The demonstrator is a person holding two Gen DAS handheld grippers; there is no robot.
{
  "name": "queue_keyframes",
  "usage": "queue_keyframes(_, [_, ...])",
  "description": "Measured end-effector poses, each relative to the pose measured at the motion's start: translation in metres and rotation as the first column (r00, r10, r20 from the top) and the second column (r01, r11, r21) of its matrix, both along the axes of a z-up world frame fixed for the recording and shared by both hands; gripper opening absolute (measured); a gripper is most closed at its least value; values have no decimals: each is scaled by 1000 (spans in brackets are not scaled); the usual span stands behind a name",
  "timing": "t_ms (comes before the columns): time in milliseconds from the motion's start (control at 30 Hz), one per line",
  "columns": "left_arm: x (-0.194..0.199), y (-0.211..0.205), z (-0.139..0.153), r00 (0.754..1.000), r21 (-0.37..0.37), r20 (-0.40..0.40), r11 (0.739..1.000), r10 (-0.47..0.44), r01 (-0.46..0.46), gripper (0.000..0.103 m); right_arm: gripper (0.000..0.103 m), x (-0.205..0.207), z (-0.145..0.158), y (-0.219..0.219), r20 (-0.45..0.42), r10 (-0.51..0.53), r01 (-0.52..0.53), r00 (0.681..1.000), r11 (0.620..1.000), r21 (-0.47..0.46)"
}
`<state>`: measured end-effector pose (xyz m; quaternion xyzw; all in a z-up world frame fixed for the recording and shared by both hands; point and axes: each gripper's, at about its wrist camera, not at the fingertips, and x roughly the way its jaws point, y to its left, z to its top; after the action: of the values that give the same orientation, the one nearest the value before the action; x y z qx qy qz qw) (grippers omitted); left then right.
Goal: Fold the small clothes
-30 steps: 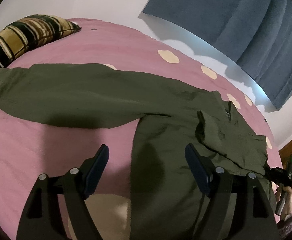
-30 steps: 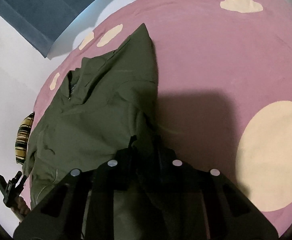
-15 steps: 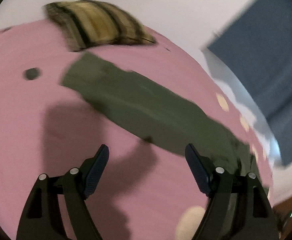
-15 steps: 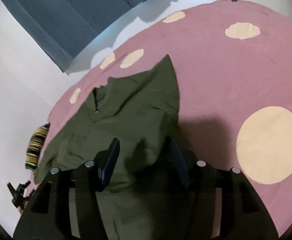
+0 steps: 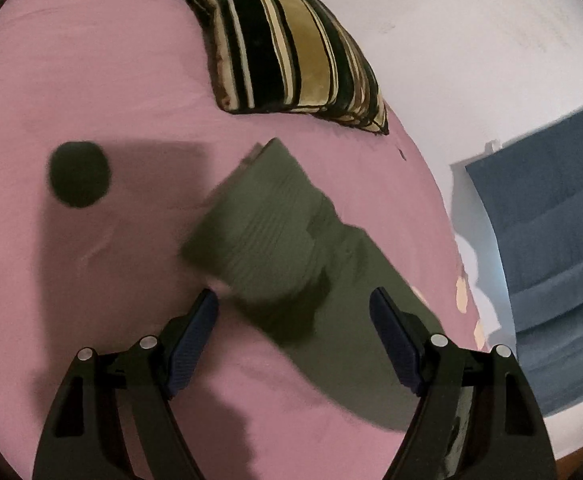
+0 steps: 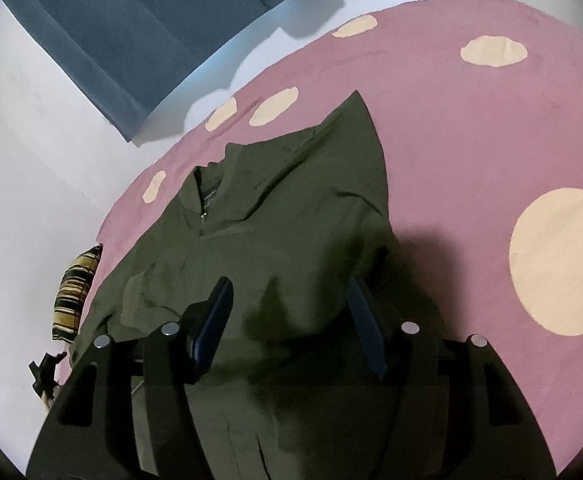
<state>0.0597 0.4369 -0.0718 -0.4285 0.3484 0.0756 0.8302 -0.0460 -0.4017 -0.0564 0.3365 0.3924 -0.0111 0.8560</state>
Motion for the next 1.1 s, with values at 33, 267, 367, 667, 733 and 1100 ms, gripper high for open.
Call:
queue_keyframes(33, [4,0,-1,1000,6,-12,1000,-9,9,46,60,0,-2,1,-4,-3,3,1000,1000,2])
queue_keyframes(267, [15,-18,19,996,190,-88,981,-23,40,28,60,-1,-9,2,-4,-19,19,1000,1000,17])
queue_keyframes(367, [13,-32,48,999,239,-50,970,-20,32,28,60,-2,-7,1,3,-22,22,1000,1000,17])
queue_keyframes(667, [25,-158,157,967,391,104,903,-233,176,28,60,-10,-1,3,31,-2,2,1000,1000,26])
queue_keyframes(733, [26,-207,178,939,453,118,859,-323,239,28,60,-11,0,3,32,6,-7,999,1000,27])
queue_keyframes(1100, [10,-458,178,715,613,67,594,-696,521,28,60,-18,-1,1,29,28,-30,999,998,50])
